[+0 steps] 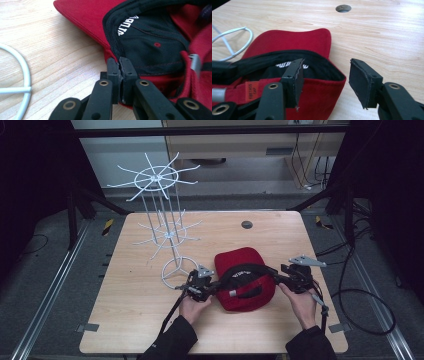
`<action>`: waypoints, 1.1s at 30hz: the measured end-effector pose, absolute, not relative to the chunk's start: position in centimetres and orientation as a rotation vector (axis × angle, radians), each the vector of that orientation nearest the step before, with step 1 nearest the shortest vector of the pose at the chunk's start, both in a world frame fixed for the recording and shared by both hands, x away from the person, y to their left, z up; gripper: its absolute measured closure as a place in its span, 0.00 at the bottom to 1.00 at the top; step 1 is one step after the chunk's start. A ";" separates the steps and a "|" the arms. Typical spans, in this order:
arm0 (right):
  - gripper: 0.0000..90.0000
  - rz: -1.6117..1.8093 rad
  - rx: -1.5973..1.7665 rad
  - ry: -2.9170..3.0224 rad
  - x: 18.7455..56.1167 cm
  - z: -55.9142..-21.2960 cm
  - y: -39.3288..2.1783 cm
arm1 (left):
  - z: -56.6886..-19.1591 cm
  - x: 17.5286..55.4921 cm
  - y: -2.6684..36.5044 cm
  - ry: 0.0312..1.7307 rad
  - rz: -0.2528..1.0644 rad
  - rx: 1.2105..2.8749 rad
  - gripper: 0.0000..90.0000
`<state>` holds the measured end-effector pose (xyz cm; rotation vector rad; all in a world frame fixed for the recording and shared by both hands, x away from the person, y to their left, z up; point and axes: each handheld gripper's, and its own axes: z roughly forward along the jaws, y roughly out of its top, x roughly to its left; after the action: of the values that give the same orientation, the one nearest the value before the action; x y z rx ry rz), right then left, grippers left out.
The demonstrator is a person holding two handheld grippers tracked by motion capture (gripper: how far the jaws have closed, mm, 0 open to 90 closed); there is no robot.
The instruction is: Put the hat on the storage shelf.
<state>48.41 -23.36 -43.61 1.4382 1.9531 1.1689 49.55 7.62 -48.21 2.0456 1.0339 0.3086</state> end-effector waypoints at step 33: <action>0.96 1.063 1.505 2.137 47.9 -45.4 -23.6 | -48.8 49.2 7.6 1.067 0.316 2.017 0.97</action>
<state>47.92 -23.55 -45.41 1.5050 2.1372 1.0628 49.17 7.57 -48.76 2.0175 1.0668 0.3155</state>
